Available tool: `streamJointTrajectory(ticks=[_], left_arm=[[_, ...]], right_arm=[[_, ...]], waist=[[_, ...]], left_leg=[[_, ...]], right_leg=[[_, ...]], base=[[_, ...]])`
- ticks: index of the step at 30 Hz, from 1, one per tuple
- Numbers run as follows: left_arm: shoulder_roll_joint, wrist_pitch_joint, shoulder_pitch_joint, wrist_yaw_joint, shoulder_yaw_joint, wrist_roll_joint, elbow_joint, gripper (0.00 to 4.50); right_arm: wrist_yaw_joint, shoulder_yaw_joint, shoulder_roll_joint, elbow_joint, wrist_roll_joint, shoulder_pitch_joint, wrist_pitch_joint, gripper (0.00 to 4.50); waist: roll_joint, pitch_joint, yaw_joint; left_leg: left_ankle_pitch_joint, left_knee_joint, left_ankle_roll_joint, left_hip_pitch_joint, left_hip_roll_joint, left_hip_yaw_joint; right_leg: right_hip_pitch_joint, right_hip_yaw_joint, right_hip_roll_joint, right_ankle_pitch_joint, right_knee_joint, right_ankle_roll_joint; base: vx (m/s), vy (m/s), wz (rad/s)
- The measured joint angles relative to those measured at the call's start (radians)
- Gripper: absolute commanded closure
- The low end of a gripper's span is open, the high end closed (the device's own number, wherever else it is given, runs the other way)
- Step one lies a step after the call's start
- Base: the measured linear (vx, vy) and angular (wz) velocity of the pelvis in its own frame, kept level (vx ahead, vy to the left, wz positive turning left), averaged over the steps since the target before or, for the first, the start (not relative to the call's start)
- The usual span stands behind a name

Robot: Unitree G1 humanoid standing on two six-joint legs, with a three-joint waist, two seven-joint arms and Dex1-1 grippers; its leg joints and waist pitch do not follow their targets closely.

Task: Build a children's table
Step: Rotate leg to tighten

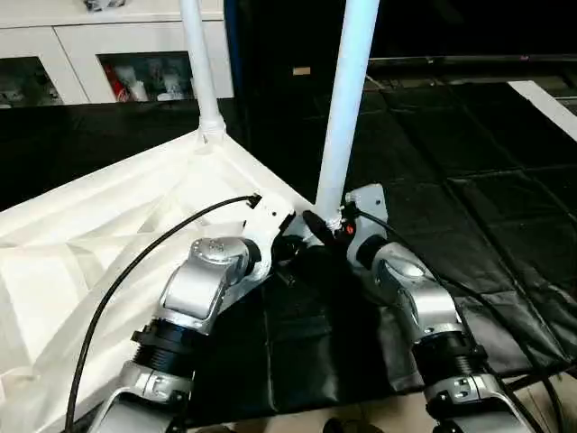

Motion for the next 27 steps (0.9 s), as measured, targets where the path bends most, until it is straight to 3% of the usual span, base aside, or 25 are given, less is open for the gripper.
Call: streamJointTrajectory(ticks=[3, 7, 14, 16, 26, 27], left_arm=[[0.057, -0.052, 0.000, -0.071, -0.022, -0.009, 0.008, 4.50], [0.124, -0.127, 0.000, -0.180, -0.044, -0.017, 0.025, 4.50], [0.227, -0.288, -0.002, -0.378, -0.102, -0.039, 0.069, 4.50], [0.260, -0.345, -0.005, -0.450, -0.131, -0.042, 0.082, 4.50], [0.307, -0.480, -0.016, -0.618, -0.197, -0.049, 0.107, 4.50], [0.309, -0.488, -0.016, -0.631, -0.201, -0.050, 0.107, 4.50]], right_arm=[[0.088, 0.030, -0.055, 0.001, 0.004, 0.010, -0.033, 0.39], [0.230, 0.054, -0.118, 0.001, 0.035, 0.033, -0.055, 0.07], [0.528, 0.079, -0.253, -0.004, 0.097, 0.033, -0.055, 0.07], [0.637, 0.115, -0.309, -0.005, 0.107, 0.026, -0.052, 0.07], [0.880, 0.162, -0.378, 0.003, 0.123, -0.047, -0.049, 0.07], [0.896, 0.168, -0.380, 0.003, 0.127, -0.051, -0.054, 0.24]], waist=[[0.000, 0.000, 0.002], [0.000, 0.000, 0.018], [0.000, 0.000, 0.043], [0.000, 0.000, 0.051], [0.000, 0.000, 0.057], [0.000, 0.000, 0.058]], left_leg=[[0.000, 0.001, 0.000, -0.001, 0.000, 0.000], [0.000, 0.002, 0.000, -0.001, 0.000, -0.001], [-0.001, 0.011, 0.002, -0.002, 0.001, 0.000], [-0.001, 0.013, 0.002, -0.002, 0.001, 0.000], [-0.003, 0.017, -0.001, 0.000, 0.005, 0.005], [-0.002, 0.017, -0.001, 0.000, 0.006, 0.005]], right_leg=[[0.000, 0.000, 0.000, 0.001, 0.000, 0.000], [-0.001, 0.000, 0.000, 0.001, 0.001, 0.000], [0.002, 0.004, 0.000, 0.001, 0.002, 0.000], [0.003, 0.004, 0.000, 0.001, 0.004, 0.000], [0.007, 0.005, -0.001, 0.001, 0.008, 0.000], [0.008, 0.005, -0.001, 0.001, 0.009, 0.000]], base=[[0.000, 0.000, 0.00], [0.000, 0.000, 0.00], [0.000, 0.000, 0.00], [0.000, 0.000, 0.00], [0.000, 0.000, 0.00], [0.000, 0.000, 0.00]])
